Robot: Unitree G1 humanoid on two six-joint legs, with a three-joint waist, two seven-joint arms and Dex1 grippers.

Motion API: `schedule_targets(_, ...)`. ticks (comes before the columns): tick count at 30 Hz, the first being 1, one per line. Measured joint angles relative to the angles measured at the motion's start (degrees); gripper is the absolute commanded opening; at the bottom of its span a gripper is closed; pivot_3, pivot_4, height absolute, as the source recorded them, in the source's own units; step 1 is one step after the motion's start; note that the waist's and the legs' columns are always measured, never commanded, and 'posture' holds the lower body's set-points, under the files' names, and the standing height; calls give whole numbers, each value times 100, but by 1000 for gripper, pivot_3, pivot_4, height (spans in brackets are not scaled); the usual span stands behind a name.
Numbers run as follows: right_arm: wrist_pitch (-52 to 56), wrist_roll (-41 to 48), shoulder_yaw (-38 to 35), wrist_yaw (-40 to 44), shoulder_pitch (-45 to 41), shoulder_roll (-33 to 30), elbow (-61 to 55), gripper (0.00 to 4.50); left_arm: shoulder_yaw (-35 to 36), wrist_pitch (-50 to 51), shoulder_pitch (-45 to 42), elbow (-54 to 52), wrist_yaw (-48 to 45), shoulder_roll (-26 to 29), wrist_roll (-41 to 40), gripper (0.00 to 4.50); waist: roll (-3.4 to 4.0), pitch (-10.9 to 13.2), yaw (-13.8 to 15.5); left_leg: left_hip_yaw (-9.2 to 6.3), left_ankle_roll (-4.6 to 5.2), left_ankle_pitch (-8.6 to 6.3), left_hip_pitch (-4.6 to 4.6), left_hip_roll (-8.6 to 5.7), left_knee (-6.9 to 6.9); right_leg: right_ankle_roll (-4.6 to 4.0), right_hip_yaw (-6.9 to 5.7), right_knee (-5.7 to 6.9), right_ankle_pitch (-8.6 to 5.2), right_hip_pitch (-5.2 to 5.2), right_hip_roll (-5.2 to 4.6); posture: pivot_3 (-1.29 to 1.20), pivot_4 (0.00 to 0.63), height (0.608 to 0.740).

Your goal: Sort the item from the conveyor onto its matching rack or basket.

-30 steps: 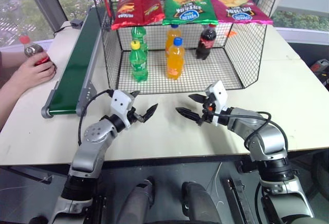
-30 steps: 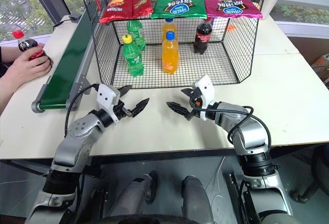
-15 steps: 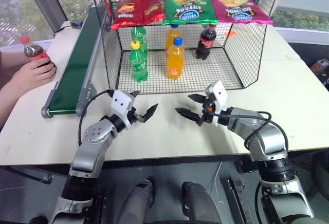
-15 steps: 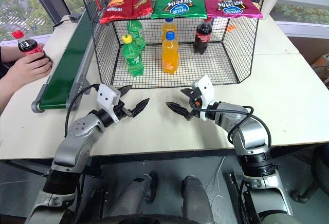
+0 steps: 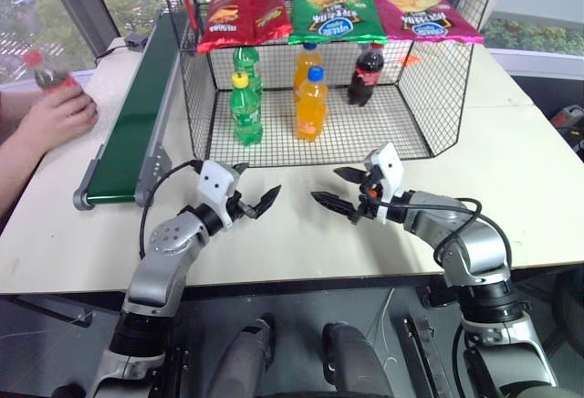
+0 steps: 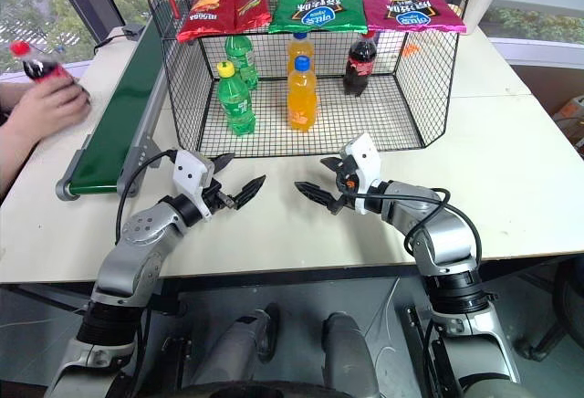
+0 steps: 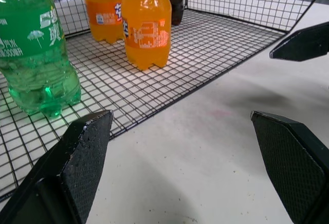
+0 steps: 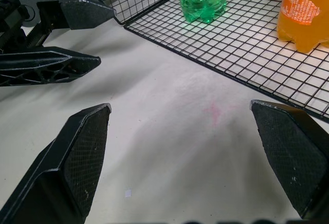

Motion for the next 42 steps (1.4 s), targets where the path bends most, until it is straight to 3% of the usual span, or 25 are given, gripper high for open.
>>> schedule_targets(22, 232, 281, 99, 403, -236, -152, -451, 4489, 450, -90, -290, 74, 136, 170, -45, 4500, -1, 0, -1, 0, 0, 0, 0, 0, 0, 0, -1, 0, 0, 0, 0, 0, 150, 738)
schedule_targets(29, 416, 504, 157, 621, -371, -277, -597, 4489, 592, 125, -251, -346, 264, 194, -176, 4500, -1, 0, -1, -1, 0, 0, 0, 1, 0, 0, -1, 0, 0, 0, -3, 0, 150, 738)
schedule_targets(42, 584, 745, 175, 692, -620, -322, -807, 4489, 2403, 377, -214, -810, 2332, 11, -87, 4500, -2, -1, 9, -2, 0, 0, 0, -1, 2, 2, -2, 1, 1, 0, 2, 0, 150, 738)
